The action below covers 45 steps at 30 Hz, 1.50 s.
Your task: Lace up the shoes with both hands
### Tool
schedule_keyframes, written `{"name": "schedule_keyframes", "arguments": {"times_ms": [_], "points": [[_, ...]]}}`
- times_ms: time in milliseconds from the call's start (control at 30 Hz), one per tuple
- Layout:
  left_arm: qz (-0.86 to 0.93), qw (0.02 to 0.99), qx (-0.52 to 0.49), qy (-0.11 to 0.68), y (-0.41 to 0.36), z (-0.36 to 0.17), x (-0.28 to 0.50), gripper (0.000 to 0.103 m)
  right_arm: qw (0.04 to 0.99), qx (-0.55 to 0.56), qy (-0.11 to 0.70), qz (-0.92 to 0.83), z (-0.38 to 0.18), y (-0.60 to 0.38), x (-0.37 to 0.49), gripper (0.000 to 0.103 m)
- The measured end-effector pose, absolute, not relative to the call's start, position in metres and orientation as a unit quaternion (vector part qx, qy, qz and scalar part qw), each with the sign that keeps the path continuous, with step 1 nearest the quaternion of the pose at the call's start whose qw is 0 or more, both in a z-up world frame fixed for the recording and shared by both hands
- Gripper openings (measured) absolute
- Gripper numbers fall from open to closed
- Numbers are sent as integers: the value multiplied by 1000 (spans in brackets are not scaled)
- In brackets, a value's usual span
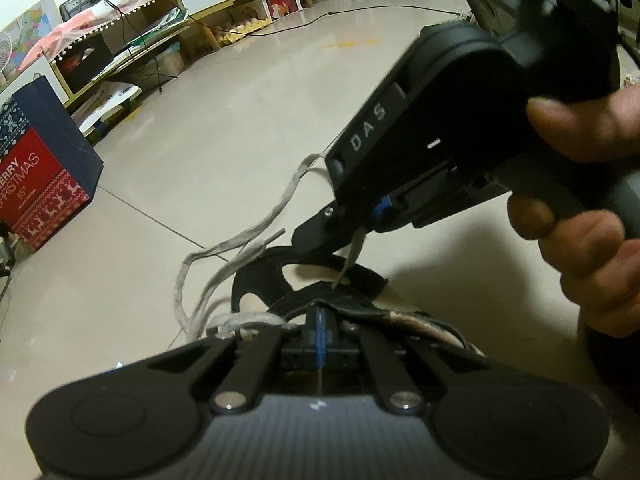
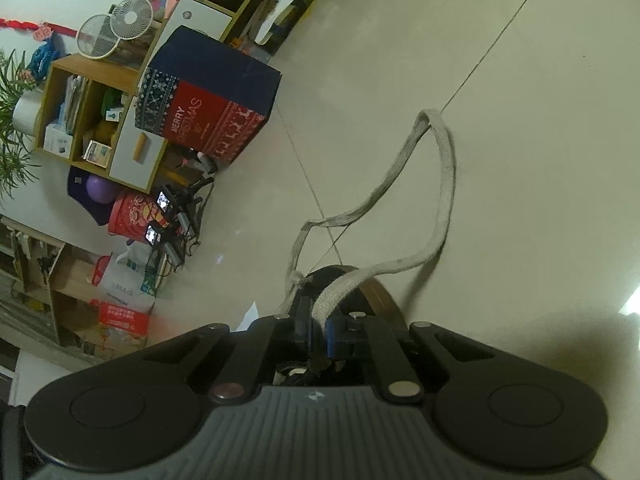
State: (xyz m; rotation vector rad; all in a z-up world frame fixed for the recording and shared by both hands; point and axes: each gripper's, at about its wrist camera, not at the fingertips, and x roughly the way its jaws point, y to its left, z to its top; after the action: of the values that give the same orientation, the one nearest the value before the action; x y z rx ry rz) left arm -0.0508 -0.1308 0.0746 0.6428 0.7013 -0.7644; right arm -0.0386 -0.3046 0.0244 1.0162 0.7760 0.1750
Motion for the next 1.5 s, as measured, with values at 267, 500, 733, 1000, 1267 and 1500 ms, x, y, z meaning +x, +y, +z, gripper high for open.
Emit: {"name": "schedule_keyframes", "arguments": {"times_ms": [267, 500, 733, 1000, 1267, 1500], "points": [[-363, 816, 308, 328, -130, 75, -52, 2, 817, 431, 375, 78, 27, -298, -31, 7], [-363, 809, 340, 311, -132, 77, -58, 19, 813, 432, 382, 79, 28, -303, -28, 7], [-375, 799, 371, 289, -133, 76, -67, 21, 812, 427, 390, 80, 30, -302, -23, 7], [-387, 784, 393, 284, -129, 83, -73, 21, 809, 423, 397, 97, 36, -299, -21, 7], [-390, 801, 367, 266, -111, 113, -70, 46, 768, 496, 390, 107, 38, -314, -21, 7], [-435, 799, 305, 283, -121, 121, -49, 45, 736, 534, 398, 122, 43, -317, -26, 7]]}}
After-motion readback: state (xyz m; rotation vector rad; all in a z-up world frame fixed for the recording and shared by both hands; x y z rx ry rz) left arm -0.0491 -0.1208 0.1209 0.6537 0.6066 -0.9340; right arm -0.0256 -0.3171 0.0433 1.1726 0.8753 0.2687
